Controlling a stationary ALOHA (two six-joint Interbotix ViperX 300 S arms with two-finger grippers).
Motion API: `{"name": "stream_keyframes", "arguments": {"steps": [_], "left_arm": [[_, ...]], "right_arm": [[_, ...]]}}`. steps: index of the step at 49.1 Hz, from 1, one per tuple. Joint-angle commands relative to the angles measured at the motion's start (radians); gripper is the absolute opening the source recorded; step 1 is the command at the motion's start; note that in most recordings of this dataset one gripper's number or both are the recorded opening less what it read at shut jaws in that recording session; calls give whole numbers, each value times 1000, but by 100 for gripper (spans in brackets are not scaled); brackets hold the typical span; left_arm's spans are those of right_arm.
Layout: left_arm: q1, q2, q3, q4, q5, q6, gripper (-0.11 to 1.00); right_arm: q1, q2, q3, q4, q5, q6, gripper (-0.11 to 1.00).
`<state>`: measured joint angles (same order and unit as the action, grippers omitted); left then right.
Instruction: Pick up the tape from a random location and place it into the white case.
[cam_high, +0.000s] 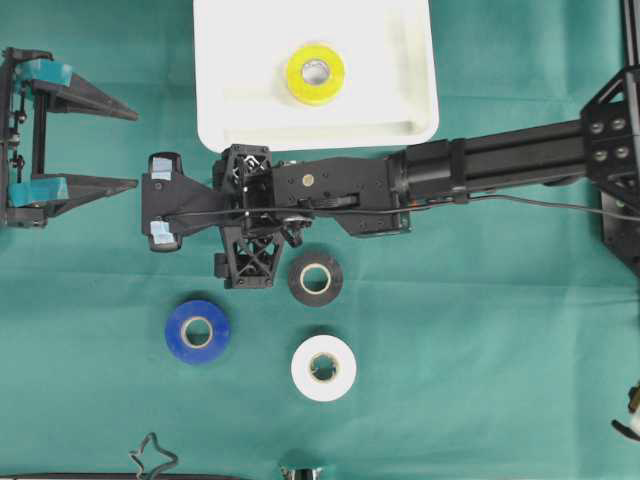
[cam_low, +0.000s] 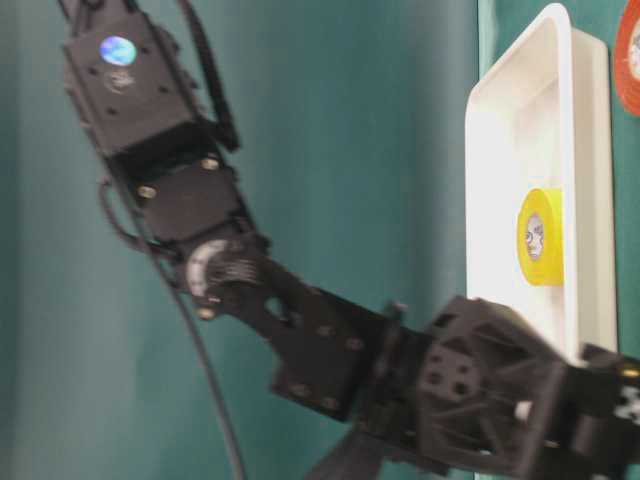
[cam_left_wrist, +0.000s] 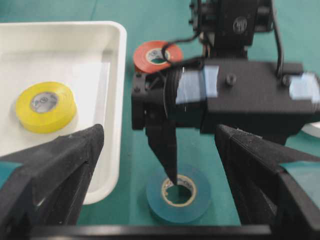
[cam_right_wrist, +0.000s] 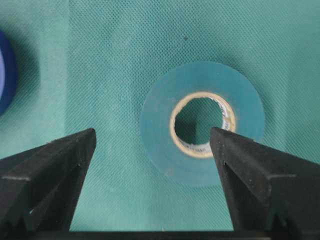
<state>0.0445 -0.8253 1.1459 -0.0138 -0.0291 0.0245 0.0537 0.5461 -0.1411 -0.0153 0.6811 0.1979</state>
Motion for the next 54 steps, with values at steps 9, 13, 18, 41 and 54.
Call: {"name": "stream_keyframes", "arguments": {"steps": [9,13,18,41,54], "left_arm": [[0,3,-11,0,-6,0,96],[-2,3,-11,0,-6,0,96],[-2,3,-11,0,-6,0,96],[6,5,-12,0,-11,0,96],[6,6,-11,0,-9,0,96]], "right_arm": [[-5,15,-9,-2,-40,2,88],[-6,20,-11,-2,-46,2,88],[-8,20,-9,-3,-49,2,88],[-12,20,-11,-3,-40,25,48],[-17,18,-11,-2,-32,21,29]]}}
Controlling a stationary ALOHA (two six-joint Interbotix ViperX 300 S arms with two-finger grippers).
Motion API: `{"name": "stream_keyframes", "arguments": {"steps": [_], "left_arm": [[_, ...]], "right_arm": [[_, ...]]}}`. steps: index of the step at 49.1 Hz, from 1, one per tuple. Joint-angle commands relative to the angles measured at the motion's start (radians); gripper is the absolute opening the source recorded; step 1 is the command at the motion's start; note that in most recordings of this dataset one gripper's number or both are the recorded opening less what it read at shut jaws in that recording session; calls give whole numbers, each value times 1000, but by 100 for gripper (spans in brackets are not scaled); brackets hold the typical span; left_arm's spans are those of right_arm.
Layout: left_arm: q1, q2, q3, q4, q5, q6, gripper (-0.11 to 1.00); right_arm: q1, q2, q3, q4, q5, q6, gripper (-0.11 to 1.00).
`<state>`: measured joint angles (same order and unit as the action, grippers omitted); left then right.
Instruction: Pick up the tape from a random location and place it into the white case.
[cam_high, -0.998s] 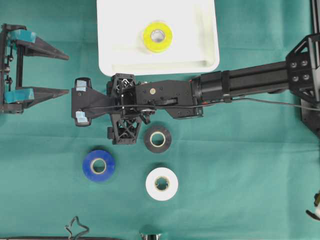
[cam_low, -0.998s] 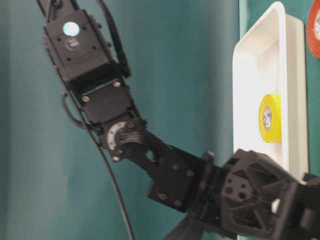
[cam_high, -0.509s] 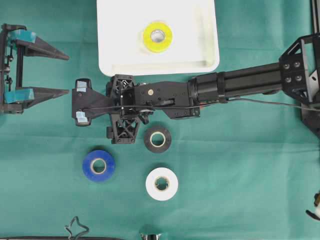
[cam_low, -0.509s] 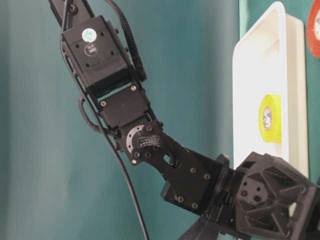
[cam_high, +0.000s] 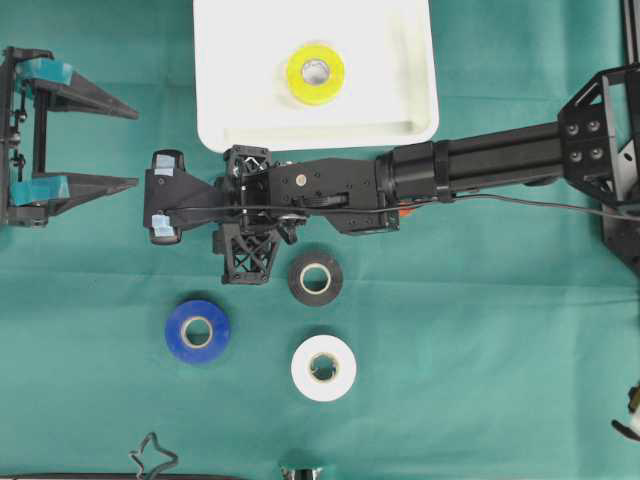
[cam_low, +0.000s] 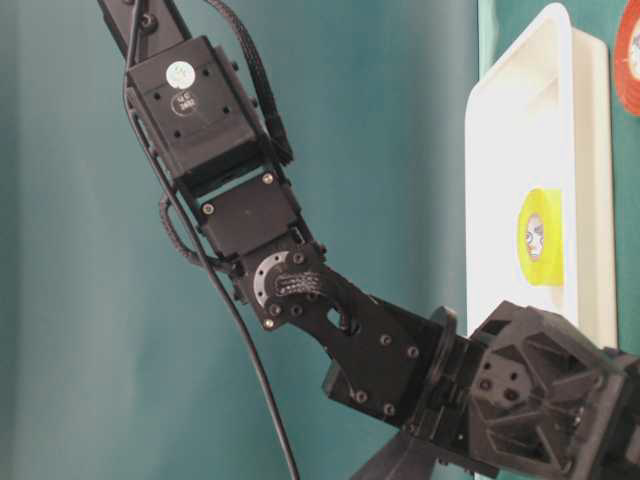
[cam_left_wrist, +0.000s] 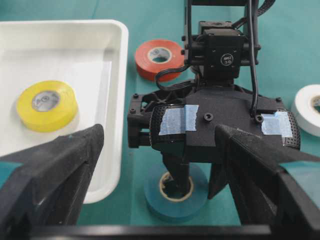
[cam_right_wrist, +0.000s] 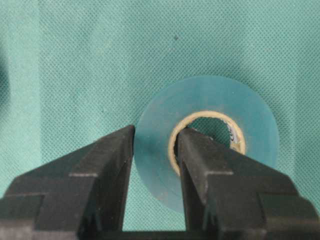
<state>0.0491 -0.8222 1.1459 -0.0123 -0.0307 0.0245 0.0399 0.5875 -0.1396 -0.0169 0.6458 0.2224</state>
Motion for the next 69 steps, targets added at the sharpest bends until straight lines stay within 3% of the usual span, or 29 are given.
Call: {"name": "stream_keyframes", "arguments": {"steps": [1,41,69], "left_arm": [[2,3,-12,-2,-8,0,96],[2,3,-12,-2,-8,0,96],[3,3,-12,-2,-9,0,96]], "right_arm": [[-3,-21,-14,0,3,-5,29],[3,-66,-14,0,9,-8,29],[31,-202,-86,-5,175,-3,29]]}}
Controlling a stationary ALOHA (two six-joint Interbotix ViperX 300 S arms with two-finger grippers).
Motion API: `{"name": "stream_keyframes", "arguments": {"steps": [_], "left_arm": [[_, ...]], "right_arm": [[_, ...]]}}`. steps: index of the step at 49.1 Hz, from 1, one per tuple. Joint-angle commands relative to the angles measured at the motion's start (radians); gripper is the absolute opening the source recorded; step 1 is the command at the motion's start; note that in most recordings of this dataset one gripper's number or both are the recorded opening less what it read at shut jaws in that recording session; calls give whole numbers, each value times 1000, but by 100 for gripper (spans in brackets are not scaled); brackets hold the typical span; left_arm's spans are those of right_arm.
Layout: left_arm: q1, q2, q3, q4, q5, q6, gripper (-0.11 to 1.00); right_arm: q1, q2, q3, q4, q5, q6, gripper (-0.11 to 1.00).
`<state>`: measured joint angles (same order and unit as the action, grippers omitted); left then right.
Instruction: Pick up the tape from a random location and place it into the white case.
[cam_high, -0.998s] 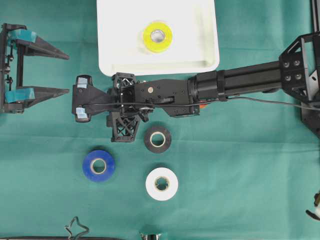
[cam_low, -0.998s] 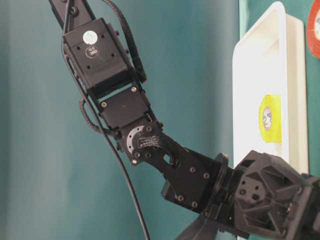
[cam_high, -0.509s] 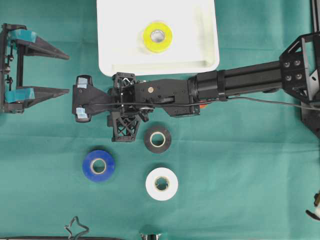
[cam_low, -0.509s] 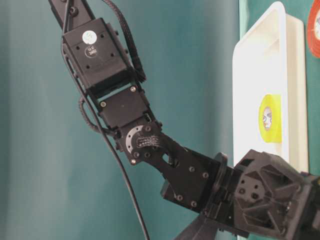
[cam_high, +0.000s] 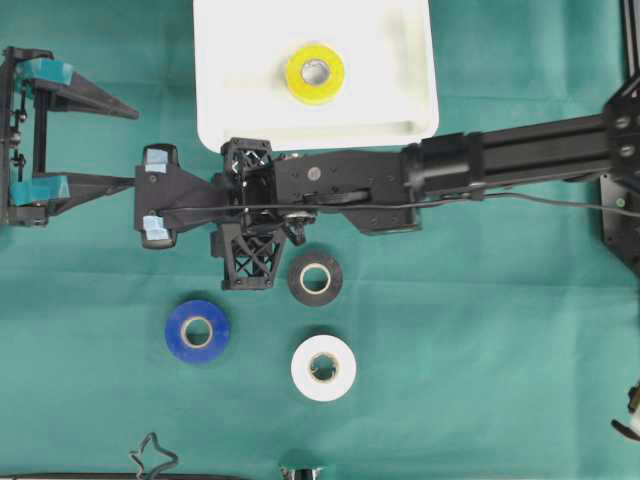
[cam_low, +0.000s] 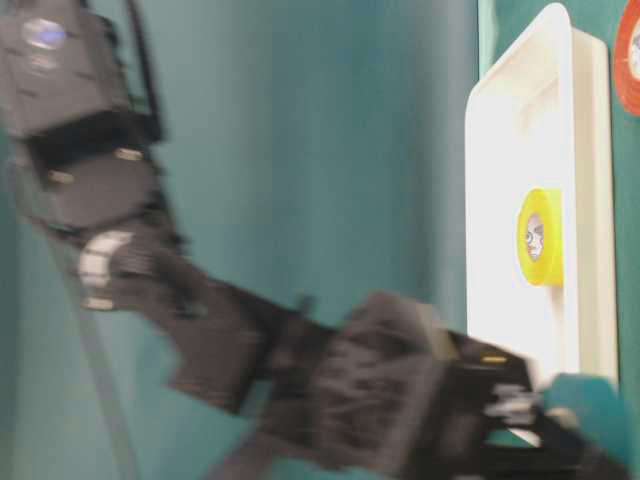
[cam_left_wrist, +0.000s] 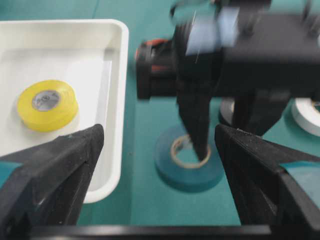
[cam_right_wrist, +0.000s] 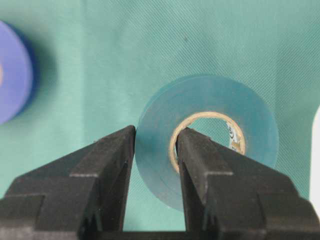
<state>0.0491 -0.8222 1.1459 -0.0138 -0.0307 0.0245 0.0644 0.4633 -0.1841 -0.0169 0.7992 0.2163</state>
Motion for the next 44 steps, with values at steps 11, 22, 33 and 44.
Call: {"name": "stream_keyframes", "arguments": {"steps": [11,22,33,44], "left_arm": [[3,3,-12,0,-9,0,96],[2,3,-12,0,-9,0,96],[3,3,-14,0,-8,0,96],[3,3,-12,0,-8,0,96]], "right_arm": [[6,-130,-87,-40,121,5,29],[6,-144,-170,-69,242,3,29],[6,-155,-235,-74,318,-2,29],[6,-184,-259,-83,357,-3,29]]}}
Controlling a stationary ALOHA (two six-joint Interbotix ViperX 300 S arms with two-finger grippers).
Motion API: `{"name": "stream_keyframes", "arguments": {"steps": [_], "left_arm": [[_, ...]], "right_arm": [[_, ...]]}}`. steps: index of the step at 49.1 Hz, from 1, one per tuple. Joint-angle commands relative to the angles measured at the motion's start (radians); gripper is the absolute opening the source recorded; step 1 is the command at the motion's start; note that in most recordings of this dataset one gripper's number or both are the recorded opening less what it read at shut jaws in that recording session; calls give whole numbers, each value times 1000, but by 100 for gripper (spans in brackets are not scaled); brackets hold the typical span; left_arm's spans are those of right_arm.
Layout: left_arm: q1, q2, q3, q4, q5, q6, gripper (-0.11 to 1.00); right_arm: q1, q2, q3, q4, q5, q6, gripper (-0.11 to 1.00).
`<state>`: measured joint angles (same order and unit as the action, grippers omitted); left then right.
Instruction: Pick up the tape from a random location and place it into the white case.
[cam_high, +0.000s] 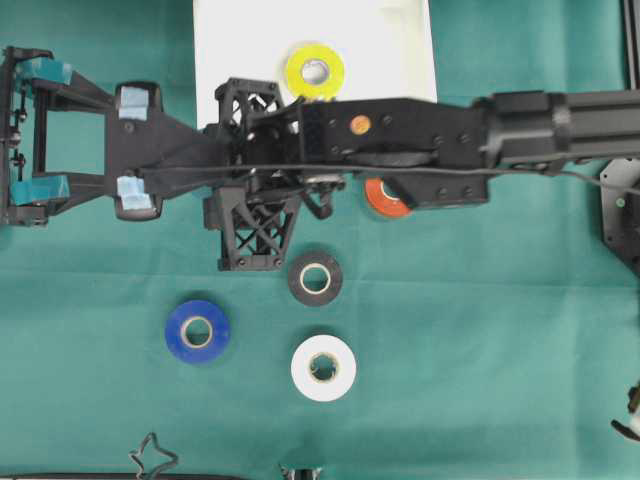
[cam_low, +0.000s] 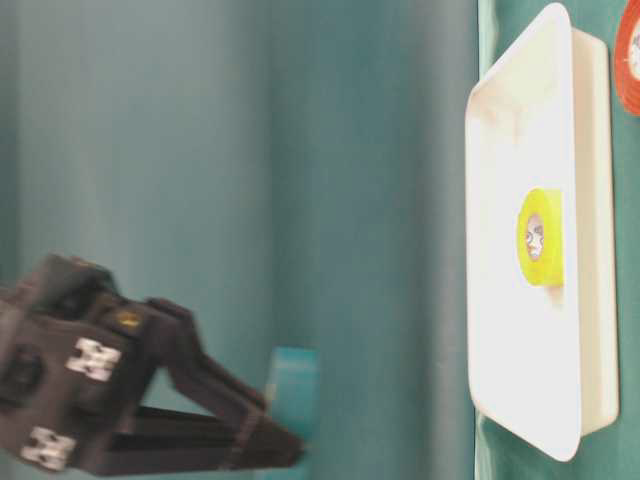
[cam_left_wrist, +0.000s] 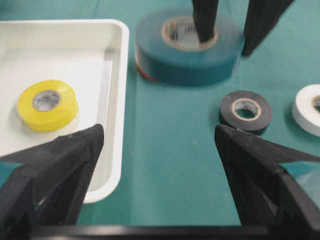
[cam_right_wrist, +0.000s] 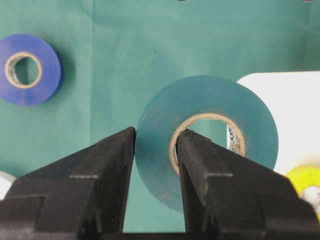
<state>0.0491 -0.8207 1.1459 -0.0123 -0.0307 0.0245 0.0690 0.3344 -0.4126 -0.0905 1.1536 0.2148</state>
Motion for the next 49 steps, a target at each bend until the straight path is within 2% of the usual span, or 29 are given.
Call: {"name": "stream_keyframes", "arguments": {"steps": [1,49], "left_arm": [[3,2,-12,-3,-8,0,96],[3,2,-12,-2,-3,0,96]], "right_arm": [[2,-57,-31,-12,3,-2,29],[6,-61,-29,-15,18,3,29]]}}
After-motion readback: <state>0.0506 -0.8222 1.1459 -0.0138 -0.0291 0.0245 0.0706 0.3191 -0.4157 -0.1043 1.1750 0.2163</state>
